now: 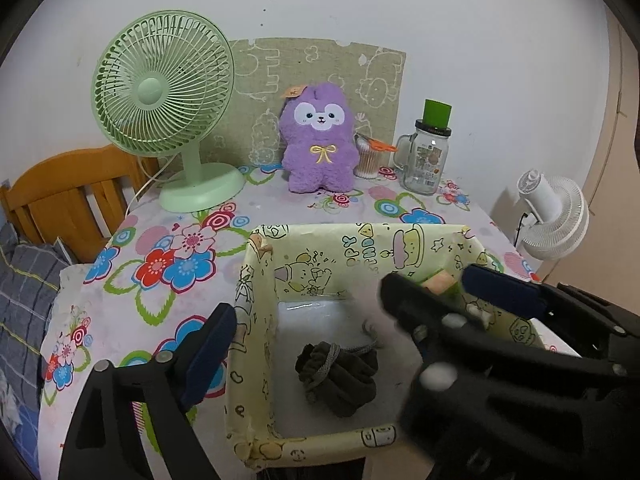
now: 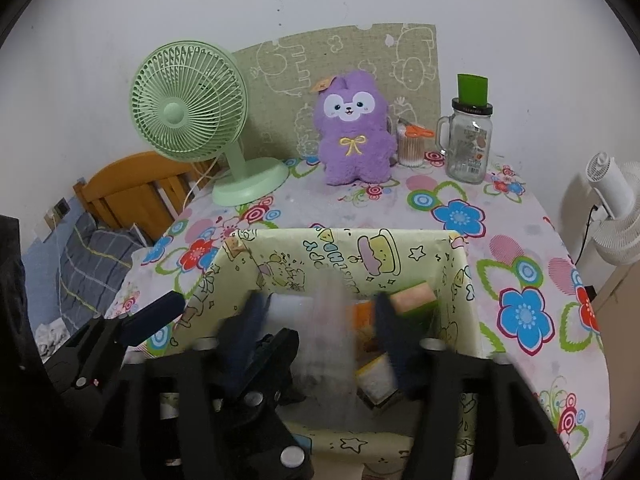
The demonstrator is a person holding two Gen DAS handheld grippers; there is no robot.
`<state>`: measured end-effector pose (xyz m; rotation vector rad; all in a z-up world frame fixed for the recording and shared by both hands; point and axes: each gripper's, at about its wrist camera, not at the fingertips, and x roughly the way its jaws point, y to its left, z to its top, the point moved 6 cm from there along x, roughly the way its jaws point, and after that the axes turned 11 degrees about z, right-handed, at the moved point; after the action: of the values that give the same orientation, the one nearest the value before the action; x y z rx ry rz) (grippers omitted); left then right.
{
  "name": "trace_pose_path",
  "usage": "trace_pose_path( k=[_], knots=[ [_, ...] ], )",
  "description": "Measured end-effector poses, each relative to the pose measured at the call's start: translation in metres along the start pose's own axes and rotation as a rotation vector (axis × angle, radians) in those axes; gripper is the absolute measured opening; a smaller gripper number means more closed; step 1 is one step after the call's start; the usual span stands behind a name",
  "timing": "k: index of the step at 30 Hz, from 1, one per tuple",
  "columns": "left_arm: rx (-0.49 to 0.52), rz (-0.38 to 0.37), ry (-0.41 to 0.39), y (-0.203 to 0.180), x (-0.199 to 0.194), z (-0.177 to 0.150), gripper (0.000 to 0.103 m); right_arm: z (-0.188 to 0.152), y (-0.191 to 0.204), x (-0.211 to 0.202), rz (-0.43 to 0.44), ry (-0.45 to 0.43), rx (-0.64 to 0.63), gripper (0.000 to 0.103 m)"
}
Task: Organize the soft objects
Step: 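Lower both held items into the fabric box and open both tools, then raise both open tools out of the fabric box and pull back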
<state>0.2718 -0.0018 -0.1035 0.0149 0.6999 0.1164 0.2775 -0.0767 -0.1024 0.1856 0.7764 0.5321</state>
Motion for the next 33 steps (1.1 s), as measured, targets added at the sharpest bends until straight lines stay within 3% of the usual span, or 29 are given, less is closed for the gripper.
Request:
trace_pose_path(
  k=[12, 33],
  knots=[
    [0.004, 0.003, -0.021, -0.001, -0.019, -0.005, 0.093, -0.006, 0.007, -0.015, -0.021, -0.009, -0.008, 0.071],
    [0.03, -0.012, -0.118, -0.012, -0.078, -0.01, 0.095, -0.015, 0.021, -0.077, -0.069, -0.106, -0.04, 0.09]
  ],
)
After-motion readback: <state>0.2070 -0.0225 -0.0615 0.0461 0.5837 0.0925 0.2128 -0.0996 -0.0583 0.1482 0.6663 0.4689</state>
